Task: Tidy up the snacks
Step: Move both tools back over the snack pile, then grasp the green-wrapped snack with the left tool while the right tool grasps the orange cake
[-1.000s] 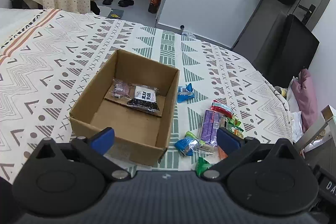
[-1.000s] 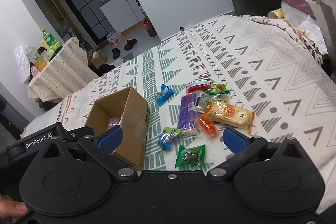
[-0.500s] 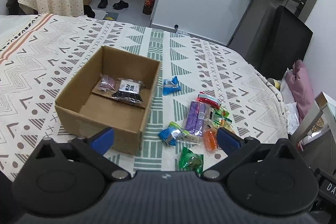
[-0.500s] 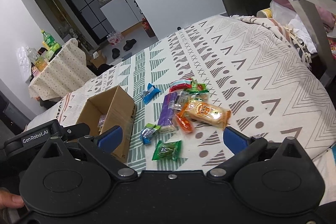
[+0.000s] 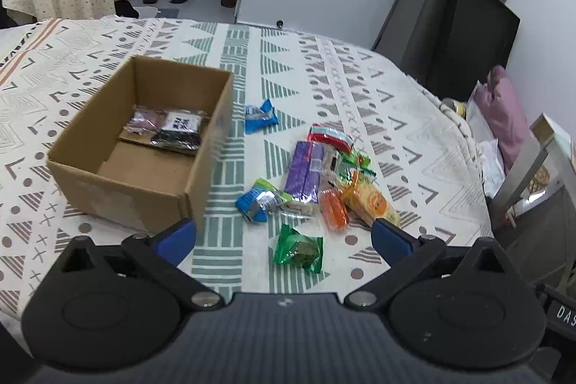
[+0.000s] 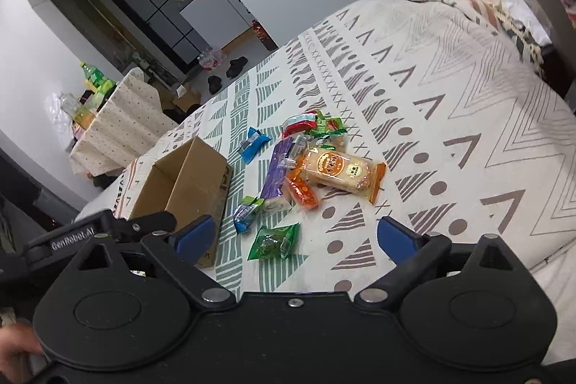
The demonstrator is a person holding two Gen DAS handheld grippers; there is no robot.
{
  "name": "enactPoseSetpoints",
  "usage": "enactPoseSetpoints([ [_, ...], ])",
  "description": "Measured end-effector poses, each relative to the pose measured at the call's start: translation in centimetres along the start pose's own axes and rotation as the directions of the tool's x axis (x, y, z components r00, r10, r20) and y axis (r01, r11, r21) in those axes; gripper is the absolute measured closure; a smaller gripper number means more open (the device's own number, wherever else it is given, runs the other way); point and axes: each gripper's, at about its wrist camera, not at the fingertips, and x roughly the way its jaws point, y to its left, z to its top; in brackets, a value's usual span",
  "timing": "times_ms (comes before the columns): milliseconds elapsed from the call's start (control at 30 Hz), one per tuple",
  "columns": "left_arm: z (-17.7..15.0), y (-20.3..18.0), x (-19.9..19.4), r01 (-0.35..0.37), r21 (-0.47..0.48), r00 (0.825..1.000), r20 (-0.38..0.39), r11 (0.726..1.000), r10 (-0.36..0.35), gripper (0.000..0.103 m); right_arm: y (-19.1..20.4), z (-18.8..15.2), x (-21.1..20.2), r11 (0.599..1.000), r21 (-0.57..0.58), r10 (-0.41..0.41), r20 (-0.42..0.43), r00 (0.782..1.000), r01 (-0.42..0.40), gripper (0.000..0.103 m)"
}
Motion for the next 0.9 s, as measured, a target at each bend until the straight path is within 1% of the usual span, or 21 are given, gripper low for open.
enactPoseSetpoints([
  [133,-0.4,-0.6,1.7,0.016,0.006,1.000,-0.026,1.000,-0.016,0.000,-1.1,0.4,1.4,1.000,0.023,0.006,-0.012,1.000,-0.006,0.006],
  [300,-0.7,-1.2,3.9,0.009,0.008,0.999,-0.050,1.000,-0.009,0.000,-2.3,1.0,3.6,0.999,0.032,0.011,-0.031,0.999,-0.010,0.006],
  [367,-0.8,-1.2,5.0,0.002,-0.002,0.998,-0.063,1.000,-0.003,0.002,-2.8,1.3,4.6,0.999,0.038,0.015,-0.041,0.999,-0.013,0.008],
  [433,-0.9,-1.2,6.0,0.000,-0.011,0.997,-0.079,1.000,-0.001,0.002,-3.5,1.5,5.6,0.997,0.069,0.031,-0.049,0.998,-0.027,0.010],
  [500,-1.0,-1.3,7.1,-0.009,-0.014,0.996,-0.092,1.000,0.008,0.003,-3.9,1.7,6.7,0.998,0.066,0.000,-0.056,0.998,0.004,0.014],
  [567,-1.1,-1.3,8.1,-0.011,-0.017,0.995,-0.102,1.000,0.010,0.004,-4.4,1.8,7.7,0.997,0.061,-0.032,-0.067,0.997,0.036,0.016],
  [733,-1.5,-1.5,10.4,-0.018,-0.024,0.991,-0.130,1.000,0.015,0.015,-5.4,2.3,9.4,0.997,0.061,-0.035,-0.077,0.996,0.040,0.017],
  [800,-1.7,-1.6,11.4,-0.021,-0.025,0.989,-0.150,0.999,0.017,0.023,-5.8,2.5,9.9,0.997,0.069,-0.031,-0.077,0.997,0.037,0.017],
  [833,-1.9,-1.7,11.9,-0.023,-0.026,0.987,-0.159,0.999,0.019,0.024,-5.9,2.5,10.0,0.997,0.073,-0.027,-0.075,0.997,0.033,0.017],
  [900,-2.1,-1.9,13.0,-0.028,-0.028,0.983,-0.183,0.999,0.022,0.034,-6.1,2.6,10.1,0.997,0.076,-0.017,-0.072,0.997,0.022,0.017],
])
